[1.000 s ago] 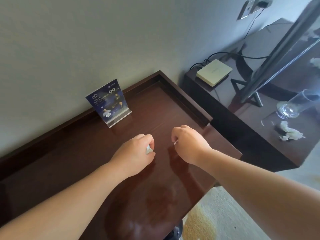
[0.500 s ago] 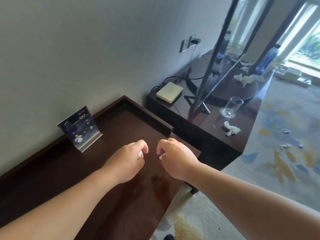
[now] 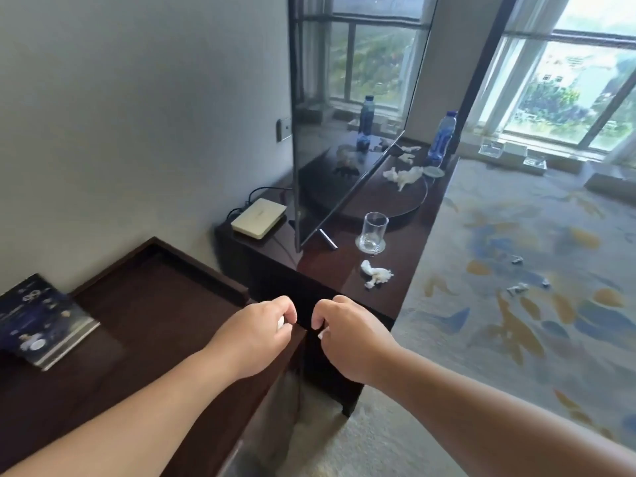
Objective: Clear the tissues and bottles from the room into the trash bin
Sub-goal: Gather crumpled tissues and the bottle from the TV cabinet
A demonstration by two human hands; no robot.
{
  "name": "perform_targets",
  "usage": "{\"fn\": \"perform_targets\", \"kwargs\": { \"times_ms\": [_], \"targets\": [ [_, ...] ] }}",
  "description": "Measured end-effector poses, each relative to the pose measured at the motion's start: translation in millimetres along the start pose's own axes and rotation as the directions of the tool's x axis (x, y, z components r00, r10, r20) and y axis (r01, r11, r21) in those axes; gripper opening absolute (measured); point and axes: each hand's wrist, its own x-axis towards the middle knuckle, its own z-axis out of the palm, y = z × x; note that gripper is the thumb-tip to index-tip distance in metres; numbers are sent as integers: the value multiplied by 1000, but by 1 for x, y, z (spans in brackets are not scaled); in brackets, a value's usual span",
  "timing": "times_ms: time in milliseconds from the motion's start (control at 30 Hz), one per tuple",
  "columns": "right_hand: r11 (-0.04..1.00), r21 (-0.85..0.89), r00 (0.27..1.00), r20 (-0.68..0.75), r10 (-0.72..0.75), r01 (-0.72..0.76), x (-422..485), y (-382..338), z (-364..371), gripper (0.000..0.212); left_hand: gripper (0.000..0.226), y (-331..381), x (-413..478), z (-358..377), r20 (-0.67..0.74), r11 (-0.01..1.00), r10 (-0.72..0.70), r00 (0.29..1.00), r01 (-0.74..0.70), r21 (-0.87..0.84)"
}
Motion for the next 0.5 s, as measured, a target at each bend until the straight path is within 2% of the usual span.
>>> {"fn": "perform_targets", "kwargs": {
  "times_ms": [167,267,500],
  "targets": [
    [997,10,997,-10,78,-78,-11,94,-49,29,12,89,48,50,62,999,24,998,-22,-32],
    [995,6,994,-32,103,-103,-15,136,-79,27,16,129,71,68,77,996,67,995,-62,-67],
    [992,22,990,-61,125,-123,-4,194,-109,29,23,162,116,82,59,996,47,997,-43,-77]
  ]
}}
